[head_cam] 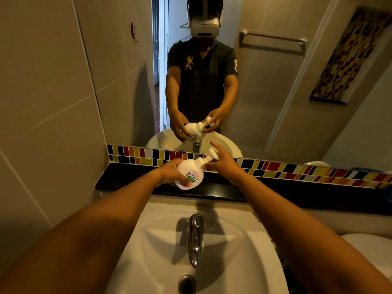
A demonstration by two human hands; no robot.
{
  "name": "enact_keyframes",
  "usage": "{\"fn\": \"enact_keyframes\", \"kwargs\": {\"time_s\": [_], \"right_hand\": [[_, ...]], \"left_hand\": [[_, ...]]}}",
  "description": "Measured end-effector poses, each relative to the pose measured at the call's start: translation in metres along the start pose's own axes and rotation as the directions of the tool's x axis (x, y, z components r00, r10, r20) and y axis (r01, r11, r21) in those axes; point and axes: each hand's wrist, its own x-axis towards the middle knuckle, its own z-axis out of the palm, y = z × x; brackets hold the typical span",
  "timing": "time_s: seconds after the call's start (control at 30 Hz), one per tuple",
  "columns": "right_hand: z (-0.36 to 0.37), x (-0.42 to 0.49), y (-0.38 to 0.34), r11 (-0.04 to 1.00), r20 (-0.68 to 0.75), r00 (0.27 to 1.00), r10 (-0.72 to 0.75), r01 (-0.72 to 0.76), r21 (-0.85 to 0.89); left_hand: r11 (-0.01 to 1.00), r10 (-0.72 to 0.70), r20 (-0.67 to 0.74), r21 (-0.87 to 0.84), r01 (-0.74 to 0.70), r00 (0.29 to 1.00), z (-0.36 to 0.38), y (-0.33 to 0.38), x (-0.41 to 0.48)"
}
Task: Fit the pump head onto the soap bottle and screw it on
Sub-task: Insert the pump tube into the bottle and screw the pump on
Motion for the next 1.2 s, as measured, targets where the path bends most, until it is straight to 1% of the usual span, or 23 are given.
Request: {"fn": "enact_keyframes", "kwargs": {"time_s": [0.1,0.2,0.33,0.4,0.53,0.6,0.63,0.7,0.8,0.9,1.07,1.2], "right_hand": [[0.000,0.001,0.002,0.985,0.000,0.999,0.045,-0.044,0.164],[0.001,0.003,0.002,0.977,0.033,0.999,0.015,-0.021,0.211],[-0.003,0.004,0.001,0.956,0.103,0.995,0.003,-0.033,0.290],[-0.005,0.002,-0.002,0.964,0.102,0.995,-0.003,-0.025,0.265],[0.000,0.002,-0.005,0.985,-0.015,1.000,0.013,-0.010,0.171],[0.003,0.003,-0.005,0.983,-0.068,0.997,0.041,-0.027,0.184],[0.003,0.003,-0.004,0.979,-0.071,0.996,0.050,-0.034,0.202],[0.001,0.002,-0.003,0.974,-0.035,0.997,0.061,-0.052,0.220],[-0.005,0.002,-0.003,0.973,0.056,0.996,0.068,-0.079,0.217],[-0.011,0.004,-0.001,0.964,0.096,0.992,0.086,-0.107,0.242],[-0.008,0.003,-0.003,0.977,0.057,0.996,0.074,-0.083,0.194],[-0.003,0.001,-0.003,0.976,0.041,0.998,0.051,-0.058,0.211]], "left_hand": [[0.999,0.013,0.006,-0.036,-0.013,1.000,-0.002,0.002,0.000],[0.998,0.015,0.021,-0.059,-0.014,1.000,-0.004,0.004,0.001],[0.994,-0.008,0.065,-0.110,0.015,0.998,-0.007,0.003,-0.001],[0.994,-0.002,0.079,-0.108,0.011,0.997,-0.007,0.004,-0.002],[0.992,0.020,0.080,-0.125,-0.010,0.997,-0.005,0.009,-0.001],[0.990,0.029,0.076,-0.141,-0.019,0.997,-0.005,0.012,0.000],[0.989,0.037,0.073,-0.148,-0.026,0.997,-0.005,0.013,0.000],[0.987,0.051,0.067,-0.154,-0.040,0.996,-0.006,0.014,0.001],[0.988,0.057,0.059,-0.149,-0.048,0.997,-0.009,0.015,0.002],[0.989,0.058,0.057,-0.140,-0.050,0.997,-0.011,0.016,0.002],[0.988,0.065,0.048,-0.143,-0.058,0.997,-0.010,0.017,0.001],[0.987,0.073,0.040,-0.143,-0.067,0.997,-0.009,0.019,0.002]]}}
